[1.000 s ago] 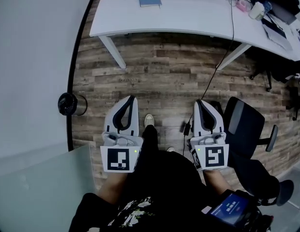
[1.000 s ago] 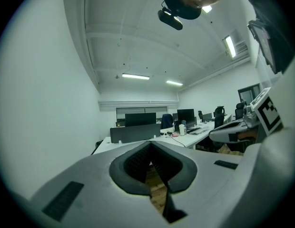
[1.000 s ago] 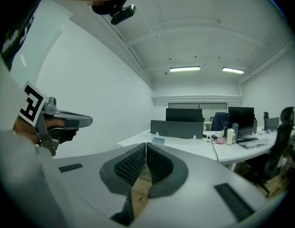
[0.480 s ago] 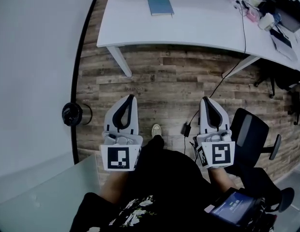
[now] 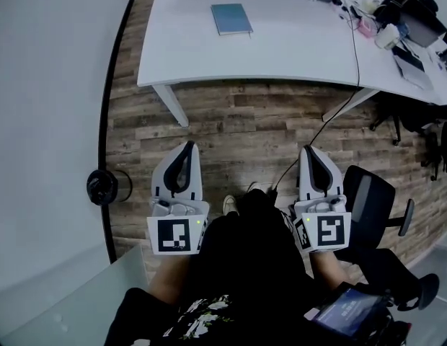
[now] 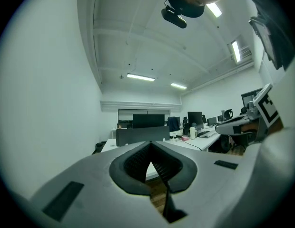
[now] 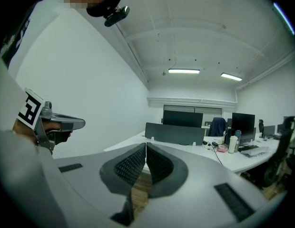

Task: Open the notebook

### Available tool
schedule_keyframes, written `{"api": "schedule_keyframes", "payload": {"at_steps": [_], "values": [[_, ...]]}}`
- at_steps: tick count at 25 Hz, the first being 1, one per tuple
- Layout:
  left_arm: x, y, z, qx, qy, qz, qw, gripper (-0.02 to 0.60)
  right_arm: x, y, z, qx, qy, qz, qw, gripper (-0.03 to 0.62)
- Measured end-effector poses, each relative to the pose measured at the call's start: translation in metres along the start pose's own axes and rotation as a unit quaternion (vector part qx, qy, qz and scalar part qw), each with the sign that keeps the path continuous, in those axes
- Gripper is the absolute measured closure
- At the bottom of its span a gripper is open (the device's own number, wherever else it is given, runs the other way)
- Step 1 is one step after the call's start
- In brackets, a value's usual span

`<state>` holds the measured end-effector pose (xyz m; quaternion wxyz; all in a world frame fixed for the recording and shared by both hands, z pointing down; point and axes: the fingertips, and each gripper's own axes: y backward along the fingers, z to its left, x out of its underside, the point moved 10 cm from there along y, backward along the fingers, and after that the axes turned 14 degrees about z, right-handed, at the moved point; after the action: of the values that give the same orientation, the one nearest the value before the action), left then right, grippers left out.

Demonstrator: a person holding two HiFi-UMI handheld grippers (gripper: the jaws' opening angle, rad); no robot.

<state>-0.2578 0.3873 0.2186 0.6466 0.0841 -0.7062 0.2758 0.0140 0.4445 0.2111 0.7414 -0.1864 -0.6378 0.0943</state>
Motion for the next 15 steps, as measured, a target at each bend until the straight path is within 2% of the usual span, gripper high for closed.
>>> {"api": "schedule_keyframes", "payload": {"at_steps": [8,15], "values": [[0.0,-0.021,0.008,-0.018,-0.001,0.016,0.9997,0.575,0.003,-0.038,-0.009,-0.018,-0.017,0.001,1.0,0.53],[-0.016,-0.069,0.02,-0.04,-0.004,0.028,0.9988,0.577,-0.014,-0.097,-0.034,-0.045,-0.019,0.001,0.999,0.53]]}}
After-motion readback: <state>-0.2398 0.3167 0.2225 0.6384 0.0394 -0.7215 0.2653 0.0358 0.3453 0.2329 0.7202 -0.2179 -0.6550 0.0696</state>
